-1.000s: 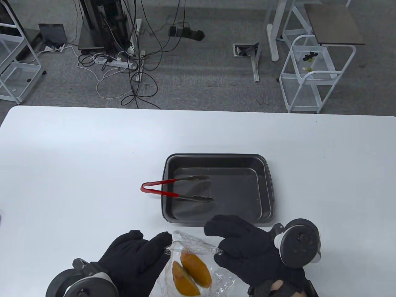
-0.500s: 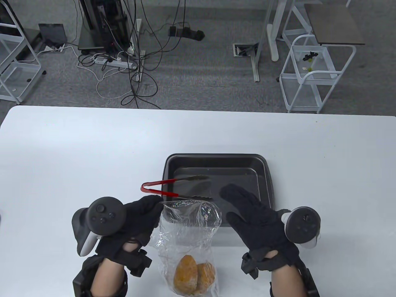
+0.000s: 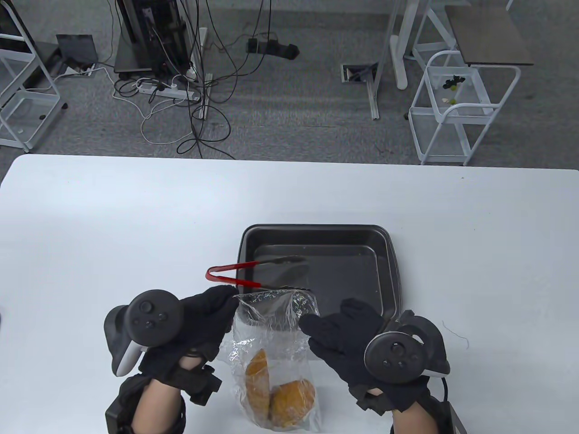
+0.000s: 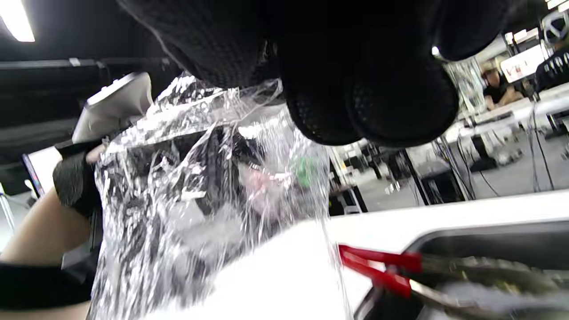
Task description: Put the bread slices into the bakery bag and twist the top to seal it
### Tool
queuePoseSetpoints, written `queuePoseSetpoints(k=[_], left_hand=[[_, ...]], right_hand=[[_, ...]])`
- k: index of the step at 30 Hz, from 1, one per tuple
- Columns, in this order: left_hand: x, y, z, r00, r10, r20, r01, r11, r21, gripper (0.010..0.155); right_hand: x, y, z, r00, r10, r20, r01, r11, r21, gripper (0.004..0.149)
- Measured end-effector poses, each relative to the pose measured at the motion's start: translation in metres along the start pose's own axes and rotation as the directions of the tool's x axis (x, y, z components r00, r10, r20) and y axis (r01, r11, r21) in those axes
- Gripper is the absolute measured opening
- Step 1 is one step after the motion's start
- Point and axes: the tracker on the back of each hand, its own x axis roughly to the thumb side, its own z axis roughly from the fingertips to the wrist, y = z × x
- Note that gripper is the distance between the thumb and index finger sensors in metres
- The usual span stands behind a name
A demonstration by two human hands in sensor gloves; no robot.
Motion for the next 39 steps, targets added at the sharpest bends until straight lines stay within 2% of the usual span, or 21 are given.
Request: queuePoseSetpoints(k=[6, 9, 11, 14, 16, 17, 18, 19, 20, 21, 25, 27, 28, 29, 31, 32, 34, 35, 39], left_hand=[[-0.011, 0.005, -0.001, 0.999, 0.031, -0.042, -0.030, 0.999, 0.033, 0.042], [-0.012, 0.003, -0.002, 0.989, 0.145, -0.003, -0.145, 0.988, -0.061, 0.042], [-0.014, 0.002, -0.002, 0.979, 0.204, 0.014, -0.203, 0.978, -0.054, 0.043], [-0.026, -0.004, -0.008, 0.936, 0.341, 0.089, -0.333, 0.938, -0.094, 0.058], [-0.039, -0.015, -0.017, 0.859, 0.490, 0.147, -0.472, 0.870, -0.142, 0.081], [-0.046, -0.024, -0.024, 0.784, 0.585, 0.205, -0.544, 0.808, -0.227, 0.097], [-0.053, -0.037, -0.034, 0.673, 0.695, 0.253, -0.601, 0.713, -0.362, 0.105], [-0.057, -0.046, -0.039, 0.610, 0.757, 0.233, -0.627, 0.641, -0.443, 0.111], [-0.063, -0.060, -0.045, 0.534, 0.827, 0.174, -0.653, 0.535, -0.537, 0.117], [-0.066, -0.072, -0.050, 0.509, 0.851, 0.129, -0.656, 0.481, -0.582, 0.122], [-0.068, -0.107, -0.058, 0.554, 0.825, 0.110, -0.573, 0.474, -0.669, 0.135], [-0.060, -0.119, -0.057, 0.527, 0.844, 0.096, -0.554, 0.427, -0.715, 0.137], [-0.055, -0.123, -0.056, 0.530, 0.843, 0.093, -0.542, 0.421, -0.727, 0.137], [-0.049, -0.126, -0.054, 0.559, 0.822, 0.106, -0.513, 0.444, -0.735, 0.137], [-0.042, -0.128, -0.052, 0.635, 0.760, 0.140, -0.458, 0.516, -0.724, 0.135], [-0.038, -0.130, -0.050, 0.689, 0.702, 0.179, -0.418, 0.587, -0.693, 0.132], [-0.035, -0.132, -0.046, 0.748, 0.633, 0.200, -0.408, 0.676, -0.613, 0.121], [-0.035, -0.134, -0.044, 0.740, 0.633, 0.228, -0.431, 0.705, -0.563, 0.116], [-0.042, -0.136, -0.040, 0.707, 0.681, 0.192, -0.590, 0.717, -0.370, 0.061]], right_hand=[[-0.006, -0.024, 0.016, 0.997, -0.074, 0.010, 0.074, 0.997, 0.028, 0.041], [-0.011, -0.028, 0.020, 0.994, -0.105, 0.008, 0.104, 0.994, 0.028, 0.041], [-0.014, -0.028, 0.019, 0.994, -0.113, 0.009, 0.113, 0.994, -0.004, 0.042], [-0.020, -0.026, 0.017, 0.996, -0.091, -0.004, 0.090, 0.995, -0.033, 0.042], [-0.024, -0.025, 0.017, 0.998, -0.069, -0.016, 0.068, 0.997, -0.048, 0.042], [-0.028, -0.025, 0.017, 0.998, -0.064, -0.014, 0.063, 0.996, -0.070, 0.042], [-0.031, -0.025, 0.018, 0.998, -0.068, -0.012, 0.067, 0.994, -0.088, 0.042], [-0.034, -0.026, 0.018, 0.997, -0.071, -0.012, 0.070, 0.993, -0.097, 0.042], [-0.037, -0.026, 0.019, 0.997, -0.073, -0.010, 0.071, 0.991, -0.114, 0.041], [-0.041, -0.026, 0.019, 0.997, -0.071, -0.014, 0.069, 0.990, -0.122, 0.041], [-0.047, -0.028, 0.021, 0.996, -0.077, -0.039, 0.071, 0.988, -0.139, 0.041], [-0.049, -0.028, 0.022, 0.996, -0.072, -0.052, 0.063, 0.986, -0.158, 0.042], [-0.050, -0.029, 0.023, 0.996, -0.068, -0.059, 0.058, 0.986, -0.158, 0.042], [-0.052, -0.029, 0.023, 0.995, -0.061, -0.075, 0.048, 0.985, -0.165, 0.042], [-0.054, -0.030, 0.024, 0.995, -0.057, -0.083, 0.041, 0.983, -0.179, 0.042], [-0.056, -0.029, 0.024, 0.994, -0.062, -0.090, 0.044, 0.982, -0.182, 0.042], [-0.059, -0.029, 0.024, 0.992, -0.071, -0.103, 0.051, 0.981, -0.185, 0.042], [-0.061, -0.029, 0.025, 0.991, -0.075, -0.108, 0.054, 0.981, -0.188, 0.042], [-0.070, -0.030, 0.031, 0.986, -0.104, -0.131, 0.074, 0.973, -0.221, 0.042]])
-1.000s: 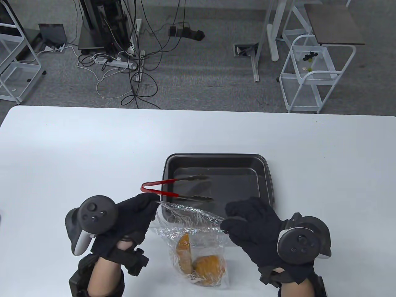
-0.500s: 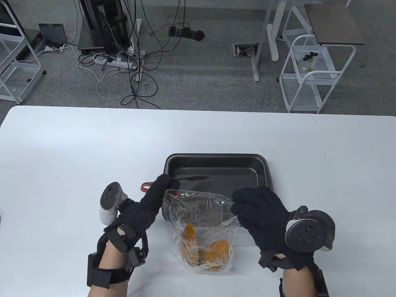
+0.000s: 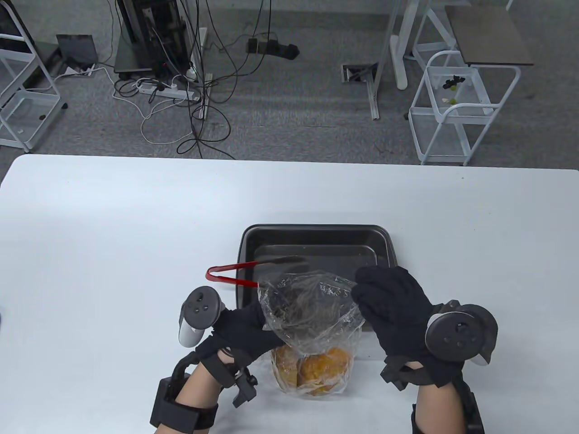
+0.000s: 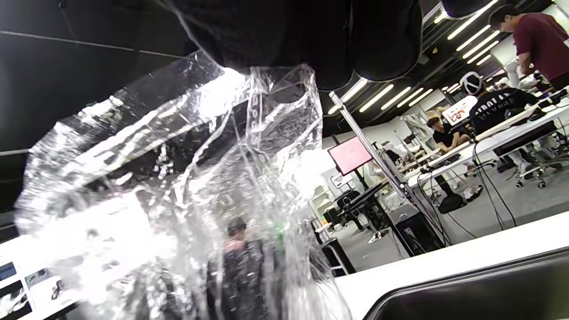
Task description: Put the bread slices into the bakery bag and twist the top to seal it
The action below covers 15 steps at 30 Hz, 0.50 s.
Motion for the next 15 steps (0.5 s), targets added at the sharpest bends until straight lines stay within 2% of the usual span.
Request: queuePoseSetpoints(k=[1, 2, 4, 5, 7, 9, 10, 12, 13, 15], left_hand=[[-0.001, 0.001, 0.002, 1.000, 0.011, -0.007, -0.010, 0.999, 0.040, 0.048], [-0.002, 0.000, 0.007, 1.000, 0.020, -0.021, -0.018, 0.996, 0.088, 0.045], [-0.001, 0.001, 0.013, 0.999, -0.014, -0.032, 0.019, 0.989, 0.146, 0.043], [0.000, 0.002, 0.018, 0.999, -0.020, -0.039, 0.026, 0.987, 0.161, 0.043], [0.002, -0.001, 0.024, 0.999, -0.013, -0.035, 0.020, 0.978, 0.208, 0.042], [0.005, -0.003, 0.032, 0.999, -0.021, -0.045, 0.032, 0.964, 0.265, 0.042], [0.006, -0.003, 0.037, 0.999, -0.027, -0.043, 0.039, 0.957, 0.287, 0.042], [0.006, -0.003, 0.044, 0.998, -0.034, -0.043, 0.046, 0.946, 0.321, 0.042], [0.006, -0.003, 0.047, 0.999, -0.035, -0.035, 0.044, 0.943, 0.330, 0.042], [0.004, -0.005, 0.052, 0.999, -0.021, -0.027, 0.029, 0.939, 0.344, 0.042]], right_hand=[[-0.002, -0.001, 0.001, 1.000, -0.008, -0.004, 0.008, 1.000, -0.009, 0.042], [-0.005, -0.002, 0.002, 0.999, -0.033, -0.009, 0.033, 0.999, -0.019, 0.042], [-0.013, -0.006, 0.006, 0.995, -0.092, -0.025, 0.089, 0.992, -0.089, 0.041], [-0.019, -0.007, 0.008, 0.987, -0.160, -0.016, 0.156, 0.976, -0.151, 0.041], [-0.028, -0.003, 0.014, 0.951, -0.303, -0.064, 0.285, 0.937, -0.204, 0.042], [-0.038, 0.005, 0.022, 0.902, -0.416, -0.114, 0.377, 0.888, -0.263, 0.058], [-0.043, 0.012, 0.028, 0.870, -0.478, -0.122, 0.436, 0.861, -0.260, 0.069], [-0.049, 0.027, 0.036, 0.819, -0.551, -0.159, 0.525, 0.832, -0.181, 0.092], [-0.050, 0.036, 0.039, 0.802, -0.562, -0.203, 0.553, 0.826, -0.105, 0.102], [-0.049, 0.054, 0.044, 0.842, -0.474, -0.260, 0.500, 0.865, 0.043, 0.113]])
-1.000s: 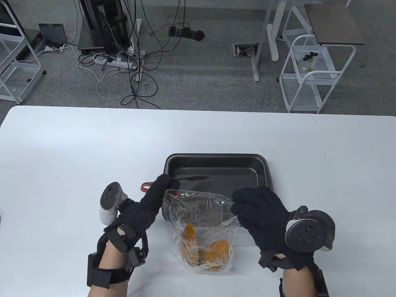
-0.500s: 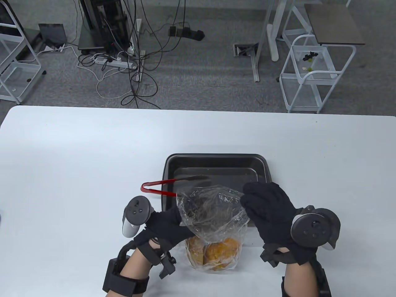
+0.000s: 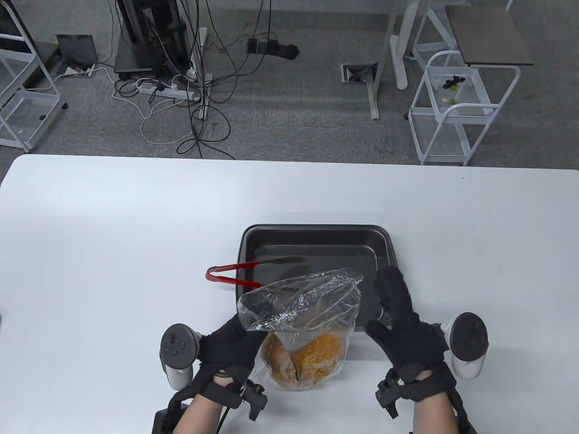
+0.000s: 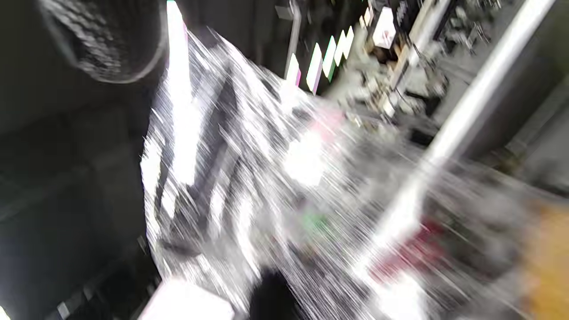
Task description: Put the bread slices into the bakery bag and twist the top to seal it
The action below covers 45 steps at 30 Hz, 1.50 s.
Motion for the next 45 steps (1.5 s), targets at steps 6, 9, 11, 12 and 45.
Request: queuePoseSetpoints(k=[6, 9, 11, 12, 45], left_hand=[[-0.005, -0.001, 0.006, 0.996, 0.083, 0.031, -0.081, 0.995, -0.051, 0.042], [-0.009, 0.002, 0.007, 0.994, 0.112, 0.020, -0.110, 0.990, -0.093, 0.043], [-0.013, 0.004, 0.005, 0.986, 0.164, 0.026, -0.158, 0.974, -0.161, 0.054], [-0.015, 0.007, 0.004, 0.980, 0.198, 0.017, -0.189, 0.955, -0.227, 0.069], [0.008, -0.046, 0.018, 0.871, -0.484, 0.081, 0.491, 0.853, -0.178, 0.113]], right_hand=[[-0.015, 0.040, -0.007, 0.986, 0.162, -0.035, -0.160, 0.986, 0.053, 0.107], [-0.019, 0.048, -0.010, 0.985, 0.170, 0.017, -0.170, 0.985, -0.002, 0.055], [-0.021, 0.050, -0.010, 0.992, 0.119, 0.031, -0.119, 0.993, -0.008, 0.047], [-0.022, 0.051, -0.008, 0.995, 0.099, 0.034, -0.098, 0.994, -0.043, 0.047], [0.000, 0.127, -0.002, 0.998, -0.048, 0.033, 0.045, 0.996, 0.083, 0.069]])
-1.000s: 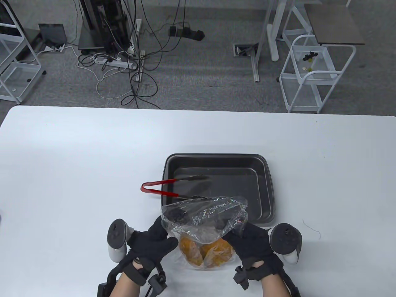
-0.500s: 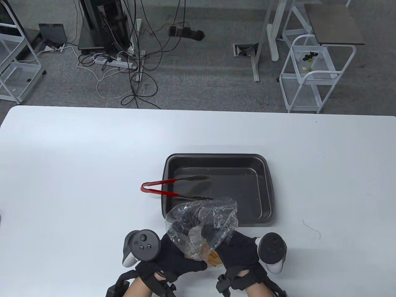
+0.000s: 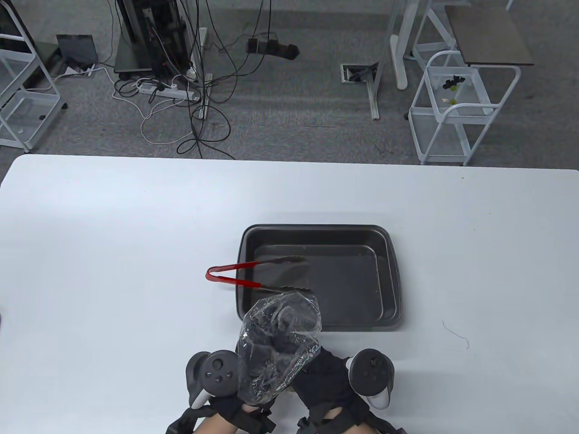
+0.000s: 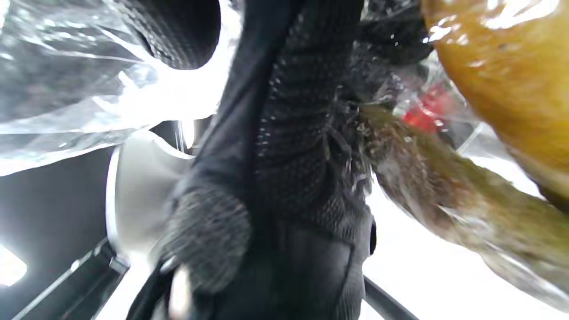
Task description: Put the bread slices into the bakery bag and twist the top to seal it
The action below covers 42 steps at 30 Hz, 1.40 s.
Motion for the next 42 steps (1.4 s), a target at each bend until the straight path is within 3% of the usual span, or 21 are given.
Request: queuePoseSetpoints(k=[4, 8, 11, 14, 16, 19, 21, 25, 30, 34, 37, 42], left_hand=[[-0.006, 0.005, 0.001, 1.000, 0.007, -0.018, -0.007, 0.999, 0.047, 0.095], [-0.012, 0.009, 0.000, 0.998, 0.055, -0.032, -0.053, 0.997, 0.059, 0.088], [-0.013, 0.009, 0.000, 0.998, 0.058, -0.032, -0.056, 0.997, 0.056, 0.087], [-0.011, 0.008, 0.000, 0.999, 0.038, -0.026, -0.037, 0.998, 0.049, 0.086], [-0.009, 0.006, 0.001, 1.000, 0.022, -0.019, -0.021, 0.999, 0.045, 0.084], [-0.006, 0.004, 0.001, 1.000, 0.014, 0.007, -0.015, 1.000, 0.027, 0.083], [-0.004, 0.002, 0.001, 1.000, 0.005, 0.025, -0.005, 1.000, 0.018, 0.084], [0.002, -0.003, 0.002, 0.998, -0.009, 0.059, 0.010, 1.000, -0.023, 0.095], [0.012, -0.007, 0.004, 0.993, -0.105, 0.055, 0.105, 0.994, 0.005, 0.100], [0.010, -0.005, 0.004, 0.995, -0.095, 0.019, 0.094, 0.995, 0.030, 0.096], [0.007, -0.003, 0.004, 0.996, -0.091, -0.003, 0.092, 0.994, 0.057, 0.092], [0.002, 0.000, 0.003, 0.997, -0.076, -0.020, 0.077, 0.994, 0.083, 0.087]], right_hand=[[0.007, -0.020, 0.007, 0.995, 0.101, -0.005, -0.102, 0.994, -0.043, 0.079], [0.011, -0.044, 0.016, 0.987, 0.161, 0.000, -0.158, 0.971, -0.179, 0.073], [0.012, -0.052, 0.019, 0.989, 0.146, 0.016, -0.141, 0.972, -0.190, 0.065], [0.014, -0.048, 0.018, 0.976, 0.219, 0.024, -0.212, 0.962, -0.171, 0.063], [0.017, -0.042, 0.017, 0.945, 0.325, 0.021, -0.316, 0.930, -0.188, 0.063], [0.019, -0.033, 0.016, 0.897, 0.442, -0.011, -0.430, 0.866, -0.256, 0.049], [0.019, -0.032, 0.017, 0.900, 0.435, -0.041, -0.421, 0.840, -0.341, 0.045], [0.013, -0.027, 0.016, 0.934, 0.354, -0.036, -0.341, 0.862, -0.374, 0.044], [0.017, -0.015, 0.014, 0.960, 0.280, 0.025, -0.258, 0.911, -0.321, 0.047], [0.024, -0.006, 0.014, 0.962, 0.255, 0.092, -0.232, 0.950, -0.206, 0.050], [0.030, 0.002, 0.014, 0.940, 0.316, 0.131, -0.298, 0.945, -0.138, 0.050], [0.029, 0.004, 0.009, 0.953, 0.272, 0.137, -0.281, 0.959, 0.050, 0.056]])
